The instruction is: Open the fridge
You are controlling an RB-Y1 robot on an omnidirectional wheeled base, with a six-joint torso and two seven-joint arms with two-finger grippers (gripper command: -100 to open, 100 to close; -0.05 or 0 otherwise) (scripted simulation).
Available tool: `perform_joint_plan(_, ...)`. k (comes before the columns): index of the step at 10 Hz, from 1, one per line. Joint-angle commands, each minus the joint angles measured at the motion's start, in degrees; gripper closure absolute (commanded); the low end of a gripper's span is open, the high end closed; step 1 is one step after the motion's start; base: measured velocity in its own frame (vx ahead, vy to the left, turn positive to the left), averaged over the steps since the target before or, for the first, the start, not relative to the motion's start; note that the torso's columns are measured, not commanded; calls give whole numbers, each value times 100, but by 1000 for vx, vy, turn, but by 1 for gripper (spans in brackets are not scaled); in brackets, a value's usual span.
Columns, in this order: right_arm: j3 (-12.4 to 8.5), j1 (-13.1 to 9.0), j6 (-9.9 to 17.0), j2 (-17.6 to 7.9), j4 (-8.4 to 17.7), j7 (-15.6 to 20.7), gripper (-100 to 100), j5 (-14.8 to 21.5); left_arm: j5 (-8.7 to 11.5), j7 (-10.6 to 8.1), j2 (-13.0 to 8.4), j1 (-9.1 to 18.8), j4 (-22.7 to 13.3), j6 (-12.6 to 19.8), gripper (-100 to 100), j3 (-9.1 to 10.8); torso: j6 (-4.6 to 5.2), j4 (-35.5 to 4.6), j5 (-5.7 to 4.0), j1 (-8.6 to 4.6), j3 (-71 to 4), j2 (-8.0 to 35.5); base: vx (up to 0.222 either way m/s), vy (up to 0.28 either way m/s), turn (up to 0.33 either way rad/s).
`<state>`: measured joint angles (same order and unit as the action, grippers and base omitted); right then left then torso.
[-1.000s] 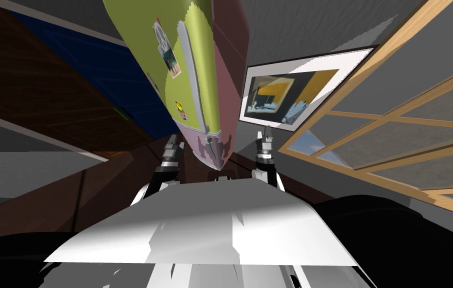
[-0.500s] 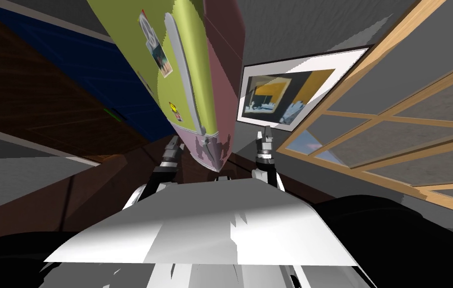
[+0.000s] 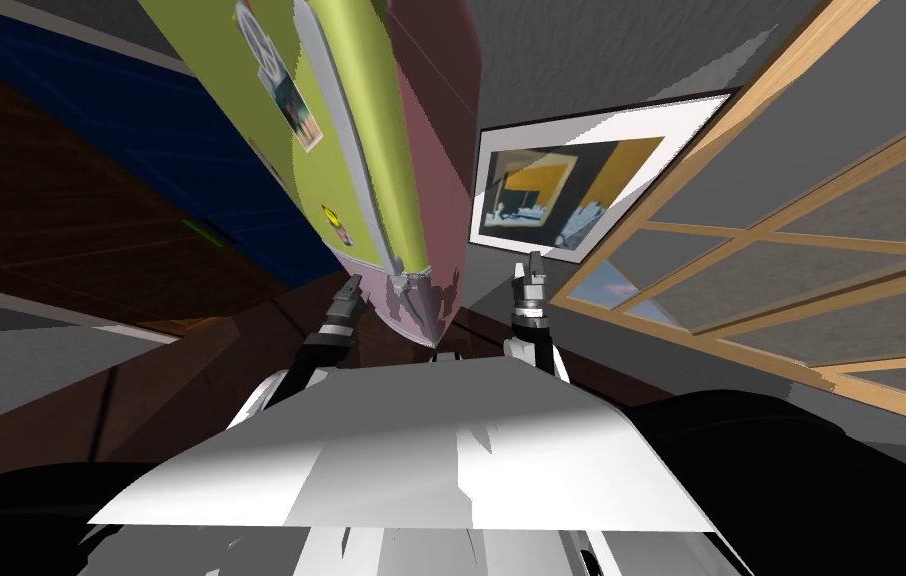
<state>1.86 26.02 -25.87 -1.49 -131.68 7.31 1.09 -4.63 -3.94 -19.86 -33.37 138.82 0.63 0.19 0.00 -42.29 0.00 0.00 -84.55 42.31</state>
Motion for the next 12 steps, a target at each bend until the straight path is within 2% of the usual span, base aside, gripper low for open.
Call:
perform_joint_plan(1, 0, 0, 0, 0, 0, 0, 0, 0, -44, -19, -207, -72, 86, 334, -100, 4, 0, 1, 2, 5, -2, -3, 70, -21, -78)
perform_joint_plan(9, 0, 0, 0, 0, 0, 0, 0, 0, -183, -86, -861, -334, 384, 1367, -100, 28, 0, 1, 2, 3, -2, -3, 78, -29, -77)
perform_joint_plan(12, 0, 0, 0, 0, 0, 0, 0, 0, -229, -108, -1086, -422, 694, 1708, -100, 35, 1, 1, 0, -1, -3, -5, 75, -19, -70)
